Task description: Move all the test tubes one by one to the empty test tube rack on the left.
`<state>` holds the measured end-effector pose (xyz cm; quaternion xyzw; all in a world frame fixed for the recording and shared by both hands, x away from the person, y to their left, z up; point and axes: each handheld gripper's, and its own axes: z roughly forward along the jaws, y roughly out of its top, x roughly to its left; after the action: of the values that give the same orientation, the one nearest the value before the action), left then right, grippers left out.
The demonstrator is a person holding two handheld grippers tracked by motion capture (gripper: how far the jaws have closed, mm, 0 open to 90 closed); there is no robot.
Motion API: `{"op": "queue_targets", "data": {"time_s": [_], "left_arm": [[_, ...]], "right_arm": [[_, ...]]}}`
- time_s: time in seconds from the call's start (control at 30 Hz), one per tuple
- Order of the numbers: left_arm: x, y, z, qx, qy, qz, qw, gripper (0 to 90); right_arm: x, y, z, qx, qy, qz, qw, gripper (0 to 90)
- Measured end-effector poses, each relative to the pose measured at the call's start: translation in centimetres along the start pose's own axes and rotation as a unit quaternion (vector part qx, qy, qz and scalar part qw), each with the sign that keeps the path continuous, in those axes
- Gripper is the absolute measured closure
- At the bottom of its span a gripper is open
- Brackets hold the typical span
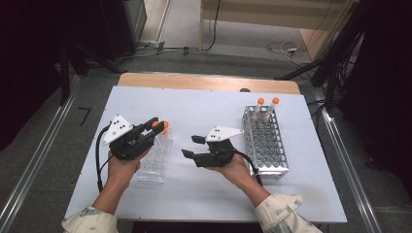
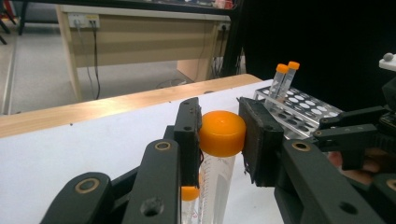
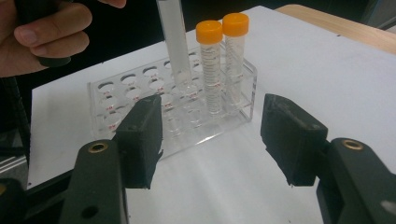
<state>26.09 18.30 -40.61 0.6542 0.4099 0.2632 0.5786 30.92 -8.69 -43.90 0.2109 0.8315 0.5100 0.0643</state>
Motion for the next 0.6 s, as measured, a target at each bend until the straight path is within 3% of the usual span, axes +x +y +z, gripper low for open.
{"op": "queue_targets", "data": {"time_s": [0.47, 0.6], "left_arm": [[0.5, -1.2, 0.6, 0.014, 0.006, 0.005, 0.9999, 69.7], [0.5, -1.7, 0.9, 0.023, -0.002, 0.022, 0.9995, 69.7]], "right_arm": [[0.1, 0.0, 0.0, 0.0, 0.0, -0.001, 1.0, 37.8], [0.1, 0.0, -0.1, -0.002, 0.001, -0.002, 1.0, 38.1]]}}
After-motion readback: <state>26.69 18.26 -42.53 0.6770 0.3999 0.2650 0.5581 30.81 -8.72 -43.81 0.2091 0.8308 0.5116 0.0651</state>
